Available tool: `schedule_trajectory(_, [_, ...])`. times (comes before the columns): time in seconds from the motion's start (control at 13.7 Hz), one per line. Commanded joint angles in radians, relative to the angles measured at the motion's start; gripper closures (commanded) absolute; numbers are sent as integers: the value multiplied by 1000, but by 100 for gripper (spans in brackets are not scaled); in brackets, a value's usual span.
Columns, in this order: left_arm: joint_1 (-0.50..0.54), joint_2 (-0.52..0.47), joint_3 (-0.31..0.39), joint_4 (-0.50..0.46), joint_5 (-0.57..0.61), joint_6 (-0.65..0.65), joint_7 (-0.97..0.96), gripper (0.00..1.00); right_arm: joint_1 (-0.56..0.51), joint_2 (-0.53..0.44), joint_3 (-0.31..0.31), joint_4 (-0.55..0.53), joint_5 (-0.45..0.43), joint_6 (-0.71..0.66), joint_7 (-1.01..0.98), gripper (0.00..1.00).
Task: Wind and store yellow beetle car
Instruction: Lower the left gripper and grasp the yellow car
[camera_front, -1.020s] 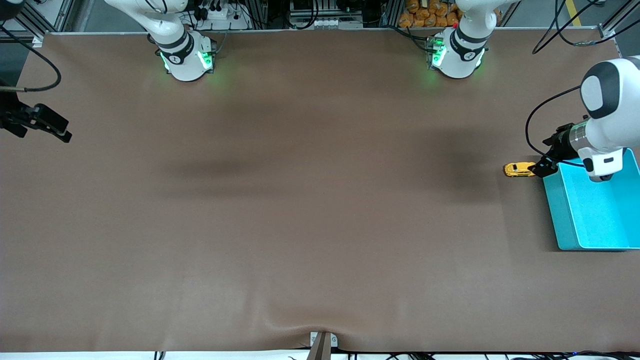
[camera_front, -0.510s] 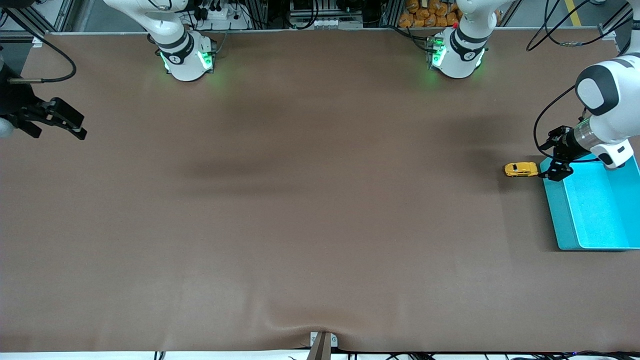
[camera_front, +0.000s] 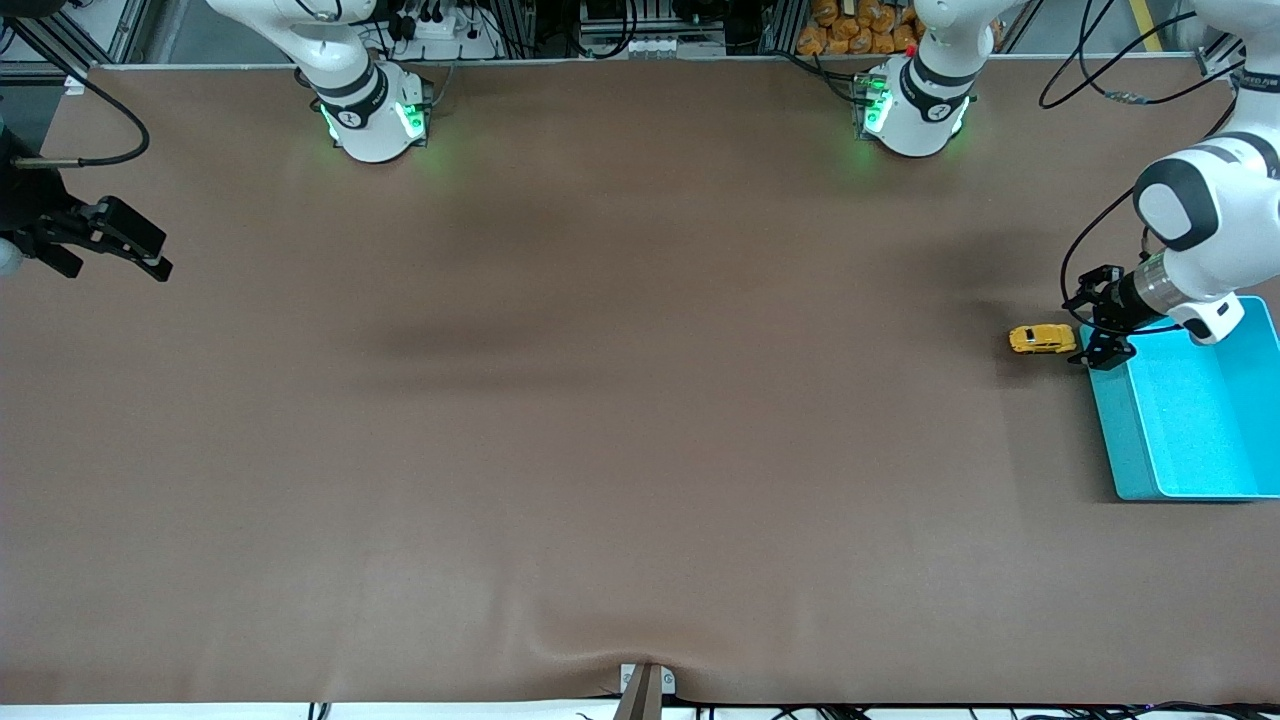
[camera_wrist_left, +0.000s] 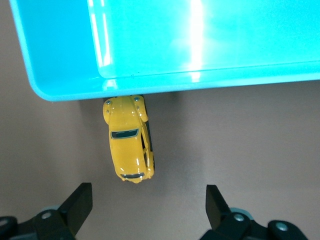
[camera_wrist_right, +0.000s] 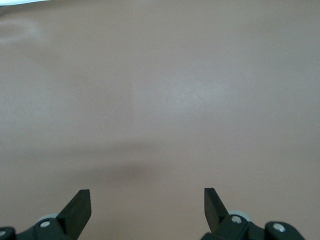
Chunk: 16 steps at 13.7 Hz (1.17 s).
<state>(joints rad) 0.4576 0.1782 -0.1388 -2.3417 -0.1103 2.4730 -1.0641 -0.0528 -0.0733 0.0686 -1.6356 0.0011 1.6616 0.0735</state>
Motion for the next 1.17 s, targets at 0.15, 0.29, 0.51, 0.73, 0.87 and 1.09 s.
schedule_trajectory(0.15, [4, 47, -5, -31, -19, 78, -10, 0, 5, -2, -10, 14, 19, 0, -12, 0])
schedule_trajectory(0.29, [4, 76, -4, -34, -17, 111, -10, 0, 5, 0, -12, 17, 19, -2, -12, 0])
schedule_trajectory(0.51, [6, 98, -4, -48, -17, 149, -10, 0, 1, 15, -13, 16, 19, 0, -12, 0])
schedule_trajectory(0.73, [7, 121, -2, -47, -17, 173, -10, 0, -2, 15, -13, 16, 17, -5, -14, 0])
schedule_trajectory(0.87, [7, 151, -2, -44, -17, 182, -10, 0, -7, 15, -13, 16, 8, -8, -24, 0])
schedule_trajectory(1.09, [7, 159, -2, -44, -17, 195, -10, 92, -9, 3, -15, 19, 5, -28, -46, 0])
